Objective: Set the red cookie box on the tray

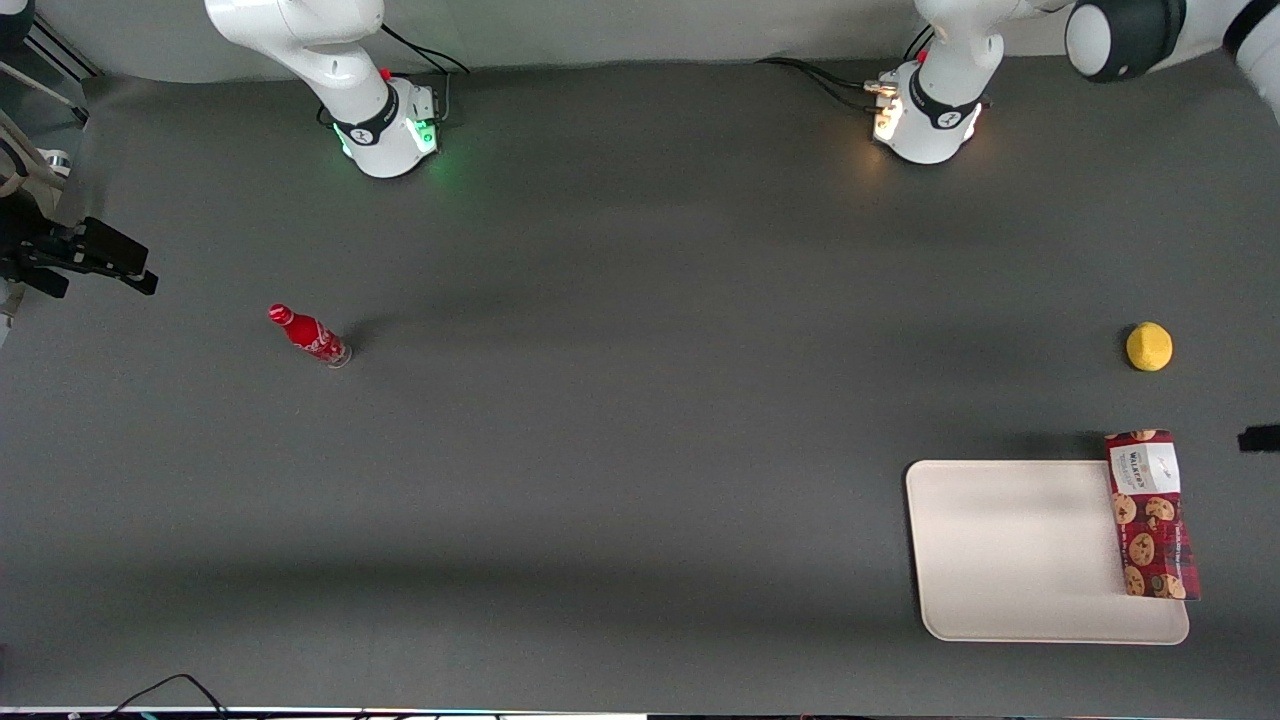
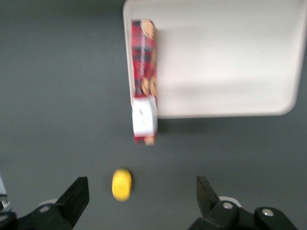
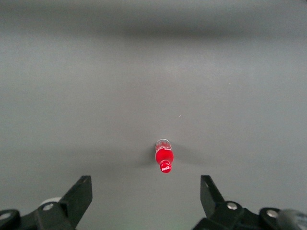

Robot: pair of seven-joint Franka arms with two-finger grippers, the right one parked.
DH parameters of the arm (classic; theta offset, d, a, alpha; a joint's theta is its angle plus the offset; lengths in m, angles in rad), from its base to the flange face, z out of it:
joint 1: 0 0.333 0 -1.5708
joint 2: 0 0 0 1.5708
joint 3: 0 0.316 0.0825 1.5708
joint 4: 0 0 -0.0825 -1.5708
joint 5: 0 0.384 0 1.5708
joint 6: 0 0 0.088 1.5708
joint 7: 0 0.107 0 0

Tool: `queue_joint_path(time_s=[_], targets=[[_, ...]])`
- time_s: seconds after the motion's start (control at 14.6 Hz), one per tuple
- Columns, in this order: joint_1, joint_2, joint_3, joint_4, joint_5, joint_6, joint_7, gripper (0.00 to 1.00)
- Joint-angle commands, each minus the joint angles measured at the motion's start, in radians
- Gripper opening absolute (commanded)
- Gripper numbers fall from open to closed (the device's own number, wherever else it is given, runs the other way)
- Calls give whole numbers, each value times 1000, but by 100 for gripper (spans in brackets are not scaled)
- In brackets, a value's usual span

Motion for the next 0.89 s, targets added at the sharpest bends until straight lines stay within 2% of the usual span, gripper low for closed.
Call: queue_joint_path(time_s=[0.0, 0.14, 0.27, 0.55, 0.69, 0.82], targets=[[-54, -188, 6, -90, 1, -211, 9, 100], [-82, -339, -50, -252, 5, -249, -71, 100], [-79, -517, -127, -471, 19, -205, -165, 100], [-76, -826, -179, -907, 59, 11, -176, 100], [-76, -910, -190, -1030, 76, 116, -178, 100], [-76, -908, -233, -1019, 100, 113, -185, 100]])
